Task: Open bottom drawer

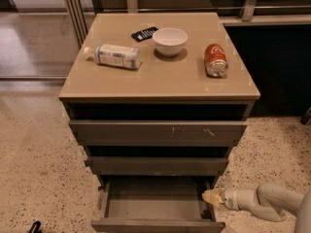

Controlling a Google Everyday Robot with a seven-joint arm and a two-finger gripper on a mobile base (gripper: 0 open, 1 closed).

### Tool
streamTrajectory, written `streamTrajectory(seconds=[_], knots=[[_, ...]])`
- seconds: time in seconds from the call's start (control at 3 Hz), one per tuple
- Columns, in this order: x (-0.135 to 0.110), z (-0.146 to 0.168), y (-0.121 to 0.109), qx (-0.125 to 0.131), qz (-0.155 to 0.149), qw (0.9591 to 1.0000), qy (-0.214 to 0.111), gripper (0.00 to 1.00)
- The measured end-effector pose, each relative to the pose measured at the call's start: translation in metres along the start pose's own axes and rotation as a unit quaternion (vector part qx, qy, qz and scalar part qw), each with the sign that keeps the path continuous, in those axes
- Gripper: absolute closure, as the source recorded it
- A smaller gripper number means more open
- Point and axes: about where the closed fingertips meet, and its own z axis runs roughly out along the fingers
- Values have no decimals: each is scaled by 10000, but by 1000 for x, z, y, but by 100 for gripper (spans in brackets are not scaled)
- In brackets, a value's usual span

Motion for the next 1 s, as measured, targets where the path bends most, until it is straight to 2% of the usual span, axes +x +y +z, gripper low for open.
streamTrajectory(seconds=[0.33,1.0], knots=[[0,0,0,0,0,10000,0,3],[0,0,0,-1,0,10000,0,0]])
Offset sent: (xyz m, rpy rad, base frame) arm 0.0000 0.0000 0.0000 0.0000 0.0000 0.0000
